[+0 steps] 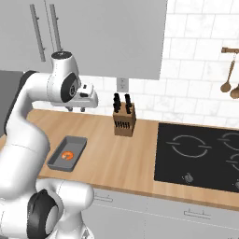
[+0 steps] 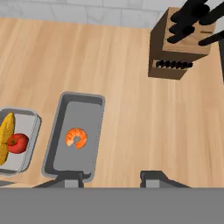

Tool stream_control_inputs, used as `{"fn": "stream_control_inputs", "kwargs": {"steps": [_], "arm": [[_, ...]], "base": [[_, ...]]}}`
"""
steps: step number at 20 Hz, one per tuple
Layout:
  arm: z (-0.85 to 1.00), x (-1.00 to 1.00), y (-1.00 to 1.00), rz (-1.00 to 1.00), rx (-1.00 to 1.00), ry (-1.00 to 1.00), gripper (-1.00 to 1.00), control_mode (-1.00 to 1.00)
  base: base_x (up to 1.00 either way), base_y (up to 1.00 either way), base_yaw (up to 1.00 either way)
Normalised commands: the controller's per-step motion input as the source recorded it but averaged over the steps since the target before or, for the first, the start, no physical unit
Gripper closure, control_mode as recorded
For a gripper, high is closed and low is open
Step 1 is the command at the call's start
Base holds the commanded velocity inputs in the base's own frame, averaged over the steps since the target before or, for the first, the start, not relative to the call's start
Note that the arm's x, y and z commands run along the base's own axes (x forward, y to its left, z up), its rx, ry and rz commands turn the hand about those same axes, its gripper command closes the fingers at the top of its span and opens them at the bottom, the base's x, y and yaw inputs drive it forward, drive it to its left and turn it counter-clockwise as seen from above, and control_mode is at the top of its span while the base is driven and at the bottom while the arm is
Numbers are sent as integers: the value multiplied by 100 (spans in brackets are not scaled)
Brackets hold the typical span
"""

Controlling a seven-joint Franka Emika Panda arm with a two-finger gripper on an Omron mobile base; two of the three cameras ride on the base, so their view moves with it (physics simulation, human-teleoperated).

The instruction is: Take the meat container that has the shrimp and place it on the second highest rack of the freezer. Then take the vegetable container that has the corn and tomato and place it on the highest rack of the freezer.

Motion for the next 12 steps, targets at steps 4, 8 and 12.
{"fn": "stream_control_inputs", "kwargs": {"steps": [4,8,12], "arm": [[-1,-35,18,4,-1,0,-100,-100],[-4,-71,66,22,-8,0,-100,-100],[-27,-30,76,18,-6,1,-100,-100]], "base": [[0,0,0],[0,0,0],[0,0,0]]}}
